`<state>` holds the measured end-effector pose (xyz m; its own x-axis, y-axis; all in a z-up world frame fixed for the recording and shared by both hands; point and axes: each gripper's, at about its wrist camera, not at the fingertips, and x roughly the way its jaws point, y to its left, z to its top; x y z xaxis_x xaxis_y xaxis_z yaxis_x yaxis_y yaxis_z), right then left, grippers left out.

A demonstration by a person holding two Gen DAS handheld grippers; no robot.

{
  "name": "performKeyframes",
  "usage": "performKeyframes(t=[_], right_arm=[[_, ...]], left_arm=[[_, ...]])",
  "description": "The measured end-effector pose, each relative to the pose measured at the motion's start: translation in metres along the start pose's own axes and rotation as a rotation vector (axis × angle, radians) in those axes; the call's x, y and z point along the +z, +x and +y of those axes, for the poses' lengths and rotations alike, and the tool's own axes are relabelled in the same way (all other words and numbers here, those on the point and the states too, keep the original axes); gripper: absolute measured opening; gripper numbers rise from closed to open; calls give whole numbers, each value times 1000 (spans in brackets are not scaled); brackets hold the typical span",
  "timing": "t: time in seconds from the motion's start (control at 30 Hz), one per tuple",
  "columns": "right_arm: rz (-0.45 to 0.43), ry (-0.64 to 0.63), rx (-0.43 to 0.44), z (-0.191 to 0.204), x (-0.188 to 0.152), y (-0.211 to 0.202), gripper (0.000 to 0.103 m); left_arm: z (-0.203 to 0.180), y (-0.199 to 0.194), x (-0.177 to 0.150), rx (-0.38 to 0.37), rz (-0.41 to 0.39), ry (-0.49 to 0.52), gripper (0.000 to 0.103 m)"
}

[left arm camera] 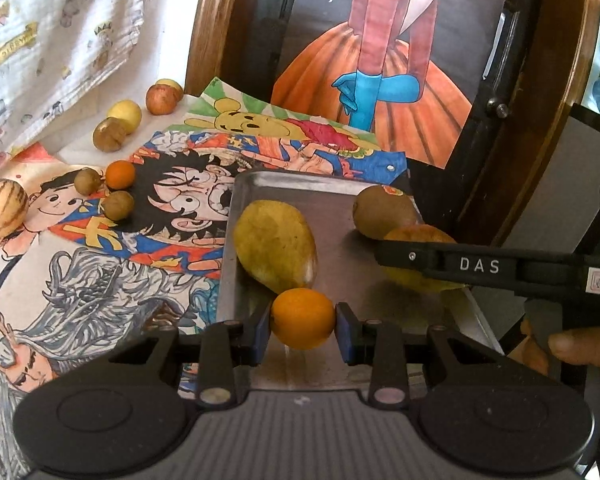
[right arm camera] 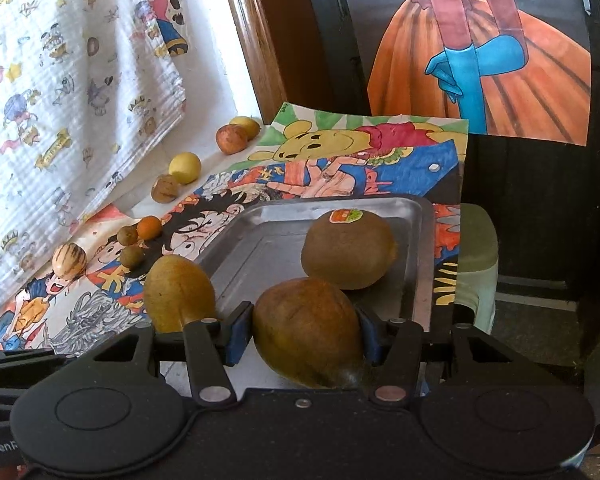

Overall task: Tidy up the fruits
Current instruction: 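Carry the orange and brown pear onto the metal tray and open both tools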

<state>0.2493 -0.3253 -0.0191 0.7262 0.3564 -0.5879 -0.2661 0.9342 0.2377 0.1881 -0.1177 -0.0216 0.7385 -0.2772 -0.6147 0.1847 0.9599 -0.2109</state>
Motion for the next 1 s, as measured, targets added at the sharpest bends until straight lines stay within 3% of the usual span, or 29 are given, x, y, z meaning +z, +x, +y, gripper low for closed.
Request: performKeyframes(t=[0.53, 0.7, 1.0], right_arm=[[-7, 16, 1, -2, 1, -4, 60], [-25, 19, 7, -2, 4, -16, 69], [-64, 32, 4, 1, 4, -42, 80]], left_arm=[[6, 5, -7, -6, 25, -27, 39], [8, 3, -7, -26, 27, -44, 55], [6, -19, -10, -28, -3, -38, 71]])
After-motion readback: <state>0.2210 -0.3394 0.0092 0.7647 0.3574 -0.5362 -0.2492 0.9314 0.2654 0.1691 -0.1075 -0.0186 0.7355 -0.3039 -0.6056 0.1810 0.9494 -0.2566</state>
